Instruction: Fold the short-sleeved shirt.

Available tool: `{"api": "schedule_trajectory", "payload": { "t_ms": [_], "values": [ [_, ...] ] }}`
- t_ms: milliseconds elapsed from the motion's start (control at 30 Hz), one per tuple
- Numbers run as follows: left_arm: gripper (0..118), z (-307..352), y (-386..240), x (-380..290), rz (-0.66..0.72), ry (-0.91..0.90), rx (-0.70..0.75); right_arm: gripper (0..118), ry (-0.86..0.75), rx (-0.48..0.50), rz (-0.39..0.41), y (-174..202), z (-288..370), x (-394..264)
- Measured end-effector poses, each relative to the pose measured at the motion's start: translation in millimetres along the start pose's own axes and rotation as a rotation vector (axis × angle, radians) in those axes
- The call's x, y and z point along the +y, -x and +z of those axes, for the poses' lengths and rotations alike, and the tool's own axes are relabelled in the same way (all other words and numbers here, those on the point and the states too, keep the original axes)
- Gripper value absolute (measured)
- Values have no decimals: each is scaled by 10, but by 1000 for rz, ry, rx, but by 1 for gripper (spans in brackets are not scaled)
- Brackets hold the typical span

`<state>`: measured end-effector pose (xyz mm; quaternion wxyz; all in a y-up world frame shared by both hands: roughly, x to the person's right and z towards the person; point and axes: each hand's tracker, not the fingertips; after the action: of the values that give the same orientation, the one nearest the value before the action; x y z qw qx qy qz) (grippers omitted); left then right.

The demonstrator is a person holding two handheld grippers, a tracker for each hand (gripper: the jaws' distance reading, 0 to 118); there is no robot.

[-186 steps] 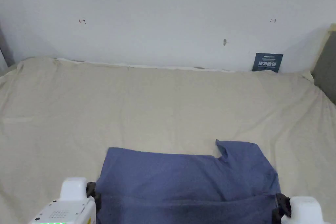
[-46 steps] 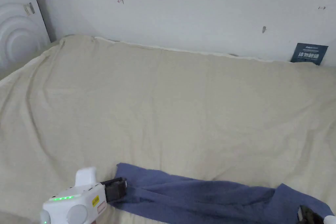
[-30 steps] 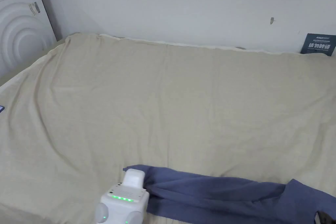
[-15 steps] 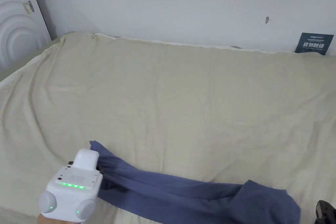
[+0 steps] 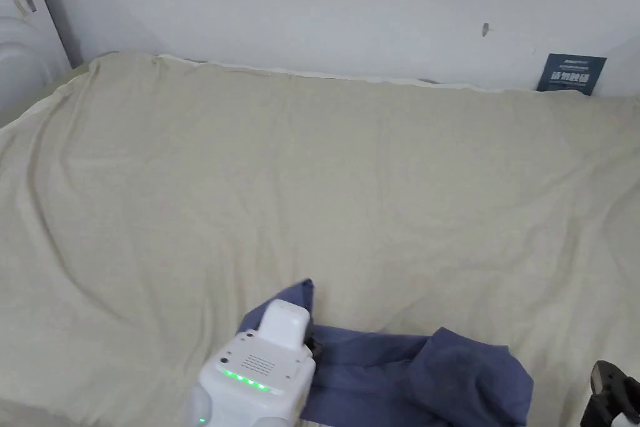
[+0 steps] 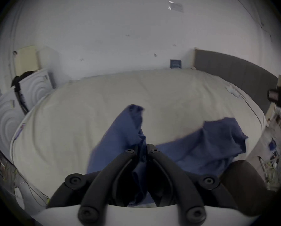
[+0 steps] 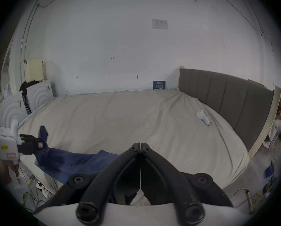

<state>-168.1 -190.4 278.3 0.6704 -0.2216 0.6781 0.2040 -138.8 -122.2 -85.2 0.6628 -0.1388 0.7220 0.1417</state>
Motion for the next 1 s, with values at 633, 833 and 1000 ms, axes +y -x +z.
{"api": "schedule_trajectory", "payload": {
  "t_ms": [633,833,1000],
  "values": [
    [69,374,410,-373,178,-66,240,0,-6,60,-52,96,-3,16],
    [1,-102,-56,-486,152,-36,295,0,-9,74,-12,191,31,8],
    [1,-367,-883,-675,110,42,90,0,1,68,-9,134,45,18]
  ]
}}
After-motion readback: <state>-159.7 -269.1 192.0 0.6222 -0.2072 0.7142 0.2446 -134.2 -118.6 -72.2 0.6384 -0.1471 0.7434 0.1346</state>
